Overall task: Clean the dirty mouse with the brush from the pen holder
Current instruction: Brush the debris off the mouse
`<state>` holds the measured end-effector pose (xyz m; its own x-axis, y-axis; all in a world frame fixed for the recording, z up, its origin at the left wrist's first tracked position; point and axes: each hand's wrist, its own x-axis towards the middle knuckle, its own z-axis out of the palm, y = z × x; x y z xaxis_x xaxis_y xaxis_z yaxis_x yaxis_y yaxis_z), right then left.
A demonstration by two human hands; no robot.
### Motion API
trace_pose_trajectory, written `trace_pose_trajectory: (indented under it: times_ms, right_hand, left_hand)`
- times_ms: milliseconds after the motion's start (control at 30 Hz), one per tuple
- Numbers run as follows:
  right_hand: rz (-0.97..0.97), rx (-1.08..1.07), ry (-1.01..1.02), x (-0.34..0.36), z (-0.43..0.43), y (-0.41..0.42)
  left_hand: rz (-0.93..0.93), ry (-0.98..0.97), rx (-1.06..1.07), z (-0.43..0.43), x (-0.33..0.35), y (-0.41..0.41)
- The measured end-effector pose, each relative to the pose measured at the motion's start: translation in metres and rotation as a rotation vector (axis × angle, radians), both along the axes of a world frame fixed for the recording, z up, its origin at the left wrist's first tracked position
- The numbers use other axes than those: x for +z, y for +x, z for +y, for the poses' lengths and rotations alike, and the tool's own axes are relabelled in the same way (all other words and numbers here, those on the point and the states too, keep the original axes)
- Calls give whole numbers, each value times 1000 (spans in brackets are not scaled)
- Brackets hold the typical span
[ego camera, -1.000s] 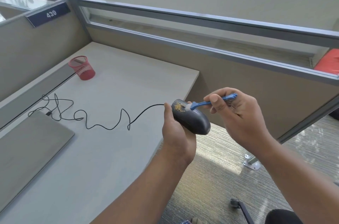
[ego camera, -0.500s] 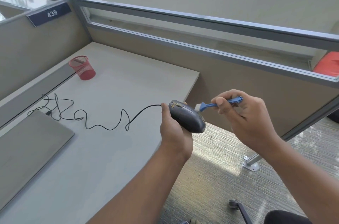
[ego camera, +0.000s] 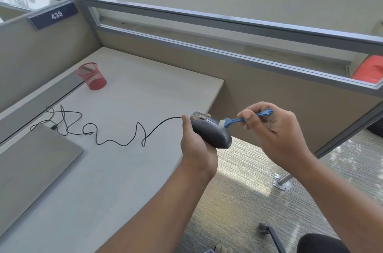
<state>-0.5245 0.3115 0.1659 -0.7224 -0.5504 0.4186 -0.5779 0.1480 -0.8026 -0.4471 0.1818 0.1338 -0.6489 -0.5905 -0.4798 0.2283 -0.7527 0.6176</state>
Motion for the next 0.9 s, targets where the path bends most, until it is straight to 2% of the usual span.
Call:
trace_pose_trajectory:
  times_ms: [267, 367, 467, 633, 800, 900]
  right_hand:
    - [-45, 14, 26, -7, 5, 4]
    - [-75, -38, -5, -6, 10, -1]
    - [-82, 11, -51, 0, -4, 3]
    - [-23, 100, 13, 1, -30, 10]
    - [212, 91, 143, -3, -12, 7]
    - [198, 74, 91, 1, -6, 4]
  left_hand:
    - [19, 18, 25, -2, 0, 0]
    - [36, 20, 25, -5, -2, 1]
    - [39, 3, 0, -1, -2, -1]
    - [-1, 3, -45, 6, -4, -5]
    - [-9, 17, -26, 4, -2, -4]
    - [-15, 1, -8, 1, -3, -3]
